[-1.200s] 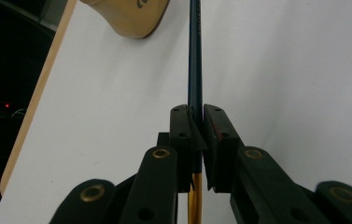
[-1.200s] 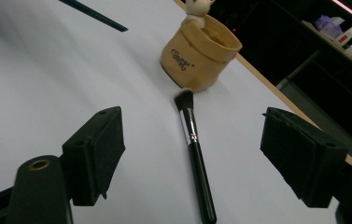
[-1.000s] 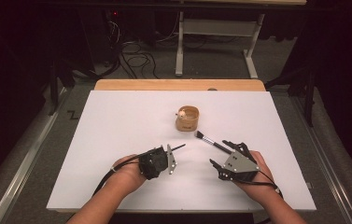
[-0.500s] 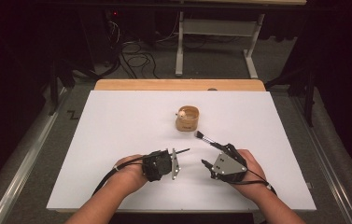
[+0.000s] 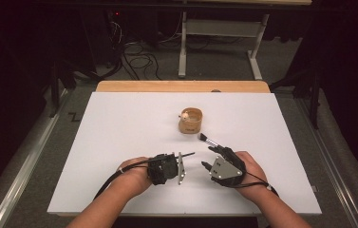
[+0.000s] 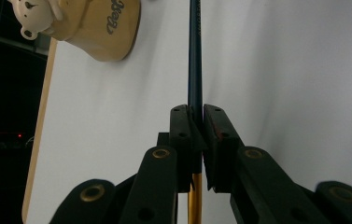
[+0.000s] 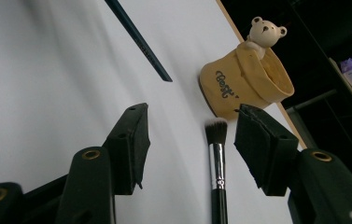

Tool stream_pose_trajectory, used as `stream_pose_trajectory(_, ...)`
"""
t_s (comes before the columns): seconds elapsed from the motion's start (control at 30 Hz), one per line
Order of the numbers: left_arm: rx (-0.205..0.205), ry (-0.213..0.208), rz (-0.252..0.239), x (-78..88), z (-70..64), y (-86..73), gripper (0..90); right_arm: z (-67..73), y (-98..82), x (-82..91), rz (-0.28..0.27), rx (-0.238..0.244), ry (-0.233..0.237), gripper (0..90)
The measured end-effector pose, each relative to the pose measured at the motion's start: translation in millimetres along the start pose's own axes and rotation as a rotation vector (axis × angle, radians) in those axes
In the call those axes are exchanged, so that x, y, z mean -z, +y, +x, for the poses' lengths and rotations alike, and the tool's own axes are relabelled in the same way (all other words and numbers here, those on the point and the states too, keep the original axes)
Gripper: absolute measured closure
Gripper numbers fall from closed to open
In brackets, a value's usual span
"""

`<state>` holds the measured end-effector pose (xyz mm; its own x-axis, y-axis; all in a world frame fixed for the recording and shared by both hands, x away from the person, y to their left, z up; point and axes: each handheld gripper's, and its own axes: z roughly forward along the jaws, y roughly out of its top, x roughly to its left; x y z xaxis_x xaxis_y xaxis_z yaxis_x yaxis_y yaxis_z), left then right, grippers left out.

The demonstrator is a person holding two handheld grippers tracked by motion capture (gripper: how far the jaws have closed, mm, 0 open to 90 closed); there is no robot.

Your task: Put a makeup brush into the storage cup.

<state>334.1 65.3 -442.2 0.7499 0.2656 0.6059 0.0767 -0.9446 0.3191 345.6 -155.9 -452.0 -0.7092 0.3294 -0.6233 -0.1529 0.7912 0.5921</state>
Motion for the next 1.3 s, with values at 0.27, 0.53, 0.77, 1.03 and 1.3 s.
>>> stream_pose_trajectory(0.27, -0.010, 0.000, -0.001, 0.0, 1.1, 0.4, 82.6, 3.6, 4.4, -4.3, 0.011, 0.026, 0.009, 49.5)
stream_pose_trajectory(0.53, -0.027, -0.005, -0.006, -1.1, -1.3, 4.1, 82.6, 2.5, 5.1, -6.2, 0.015, 0.026, 0.020, 51.7)
stream_pose_trajectory(0.77, -0.043, -0.009, -0.014, -0.5, -1.9, 9.5, 82.6, 3.0, 4.7, -5.0, 0.011, 0.044, 0.033, 54.6)
stream_pose_trajectory(1.03, -0.068, -0.014, -0.015, -1.0, -3.0, 13.5, 82.6, 7.1, 5.8, -5.9, 0.015, 0.080, 0.035, 57.2)
stream_pose_trajectory(1.3, -0.092, -0.018, -0.028, 0.4, -4.8, 21.2, 82.6, 8.1, 10.3, -8.1, 0.016, 0.121, 0.057, 58.8)
